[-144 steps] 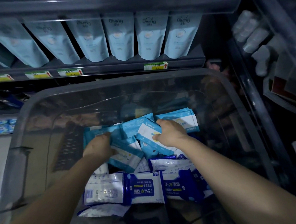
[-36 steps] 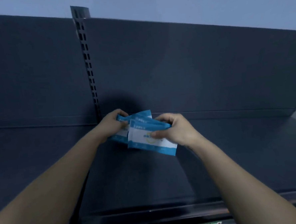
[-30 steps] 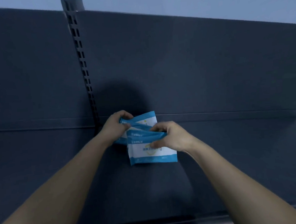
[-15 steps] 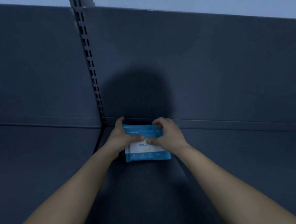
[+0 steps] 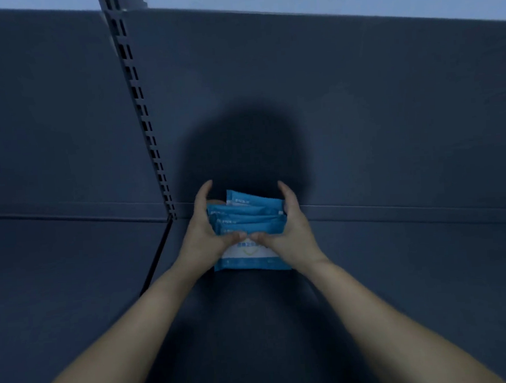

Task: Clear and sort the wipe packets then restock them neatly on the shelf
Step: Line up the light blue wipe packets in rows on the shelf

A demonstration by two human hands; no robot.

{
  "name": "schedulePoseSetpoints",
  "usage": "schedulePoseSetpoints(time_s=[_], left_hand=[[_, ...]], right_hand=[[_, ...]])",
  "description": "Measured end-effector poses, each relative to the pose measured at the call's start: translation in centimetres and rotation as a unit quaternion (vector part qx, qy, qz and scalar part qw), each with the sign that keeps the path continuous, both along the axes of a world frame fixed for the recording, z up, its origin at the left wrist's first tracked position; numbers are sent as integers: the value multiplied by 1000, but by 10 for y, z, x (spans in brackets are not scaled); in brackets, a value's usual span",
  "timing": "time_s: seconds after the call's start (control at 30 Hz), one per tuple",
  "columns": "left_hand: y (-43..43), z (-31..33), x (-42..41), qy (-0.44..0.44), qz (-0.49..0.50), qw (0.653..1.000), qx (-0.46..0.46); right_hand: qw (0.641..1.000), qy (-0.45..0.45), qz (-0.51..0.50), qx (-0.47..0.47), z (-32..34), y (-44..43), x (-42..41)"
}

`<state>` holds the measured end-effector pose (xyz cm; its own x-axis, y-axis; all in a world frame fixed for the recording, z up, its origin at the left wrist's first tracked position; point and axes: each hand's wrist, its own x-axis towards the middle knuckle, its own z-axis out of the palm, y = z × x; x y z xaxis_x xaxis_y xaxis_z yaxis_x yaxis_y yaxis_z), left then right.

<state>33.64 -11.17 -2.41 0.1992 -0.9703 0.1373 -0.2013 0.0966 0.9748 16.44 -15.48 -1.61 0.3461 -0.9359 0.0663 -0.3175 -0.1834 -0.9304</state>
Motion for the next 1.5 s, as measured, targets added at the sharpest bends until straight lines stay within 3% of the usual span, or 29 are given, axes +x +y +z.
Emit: schedulePoseSetpoints(time_s=[0.17, 0.37, 0.5, 0.6, 0.87, 1.1, 1.27, 1.5], left_hand=[[5, -5, 1, 18, -80, 993, 83], [3, -16, 6, 7, -4, 999, 39], [3, -9, 9, -18, -94, 990, 100], [-2, -8, 9, -39, -93, 986, 131], [1, -18, 8, -171, -29, 978, 114], [10, -27, 3, -327, 65, 940, 72], [15, -29, 1, -406, 82, 899, 145], [31, -17, -5, -436, 115, 871, 195]], right_hand=[[996, 59, 67, 22, -7, -1, -7], [999, 38, 15, 32, -13, -6, -9], [998, 50, 3, 26, -19, -7, -9], [998, 53, -5, 21, -18, -8, -4], [981, 190, -36, 19, -8, -6, -5], [931, 349, -48, -91, -7, 11, -9], [932, 355, -21, -70, -9, 12, -12], [926, 364, -34, -90, -8, 20, -16]])
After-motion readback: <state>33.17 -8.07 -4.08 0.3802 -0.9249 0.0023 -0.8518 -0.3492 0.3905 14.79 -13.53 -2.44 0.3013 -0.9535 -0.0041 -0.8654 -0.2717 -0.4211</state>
